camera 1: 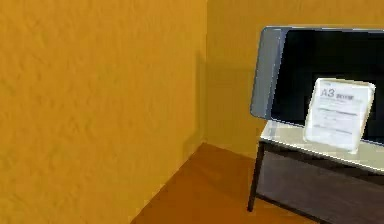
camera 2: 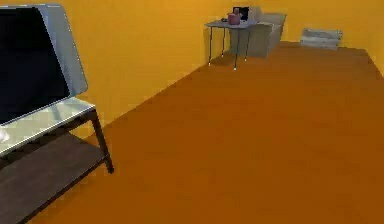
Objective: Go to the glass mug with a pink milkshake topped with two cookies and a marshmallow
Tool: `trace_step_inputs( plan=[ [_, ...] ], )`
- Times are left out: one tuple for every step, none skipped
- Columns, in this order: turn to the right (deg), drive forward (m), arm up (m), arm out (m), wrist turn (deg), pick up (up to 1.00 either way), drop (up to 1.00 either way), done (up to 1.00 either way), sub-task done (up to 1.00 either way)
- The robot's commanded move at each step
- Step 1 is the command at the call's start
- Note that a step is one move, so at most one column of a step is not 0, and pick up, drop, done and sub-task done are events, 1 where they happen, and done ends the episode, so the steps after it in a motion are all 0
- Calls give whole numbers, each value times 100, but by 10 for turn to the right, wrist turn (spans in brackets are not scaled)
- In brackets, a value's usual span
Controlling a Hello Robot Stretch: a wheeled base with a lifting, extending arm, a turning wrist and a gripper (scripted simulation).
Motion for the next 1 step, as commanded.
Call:
trace_step_inputs(
  plan=[
    [450,0,0,0,0,0,0,0,0]
  ],
)
